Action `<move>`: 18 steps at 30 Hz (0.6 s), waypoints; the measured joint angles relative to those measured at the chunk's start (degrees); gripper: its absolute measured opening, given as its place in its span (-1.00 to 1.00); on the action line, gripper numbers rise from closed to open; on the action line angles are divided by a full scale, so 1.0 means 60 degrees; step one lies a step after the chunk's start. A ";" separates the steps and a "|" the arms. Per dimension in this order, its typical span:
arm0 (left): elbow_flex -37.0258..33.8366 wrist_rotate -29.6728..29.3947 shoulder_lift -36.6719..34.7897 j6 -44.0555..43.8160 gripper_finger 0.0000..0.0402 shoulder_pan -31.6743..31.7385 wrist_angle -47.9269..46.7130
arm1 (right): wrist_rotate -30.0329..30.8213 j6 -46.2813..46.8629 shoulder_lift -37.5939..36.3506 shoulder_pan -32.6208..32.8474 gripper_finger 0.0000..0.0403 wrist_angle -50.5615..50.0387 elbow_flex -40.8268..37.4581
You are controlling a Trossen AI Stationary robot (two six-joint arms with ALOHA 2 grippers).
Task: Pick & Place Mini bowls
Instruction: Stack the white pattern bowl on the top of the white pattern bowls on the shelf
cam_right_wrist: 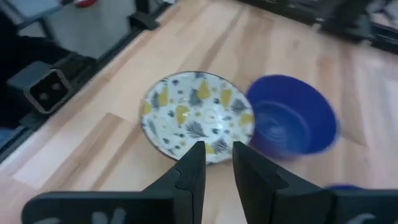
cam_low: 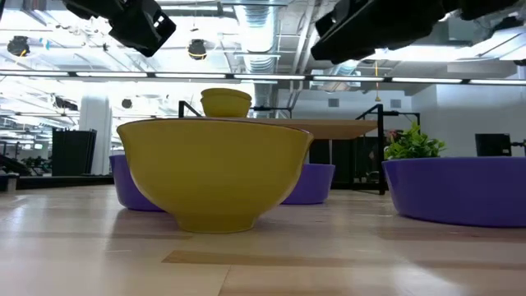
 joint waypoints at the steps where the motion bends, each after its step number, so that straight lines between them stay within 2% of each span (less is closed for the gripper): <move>1: 0.0000 -0.0004 0.0000 -0.0073 -0.05 0.0000 0.0000 | -0.0179 -0.0081 0.0080 0.0000 -0.65 -0.0001 0.0070; 10: 0.0000 0.0051 0.0000 -0.0149 -0.05 0.0000 0.0069 | -0.0246 -0.0867 0.1278 0.0018 -0.65 -0.0061 0.0499; 18: 0.0000 0.0051 0.0000 -0.0371 -0.05 0.0000 0.0095 | -0.0249 -0.2051 0.2136 0.0028 -0.65 -0.0895 0.1376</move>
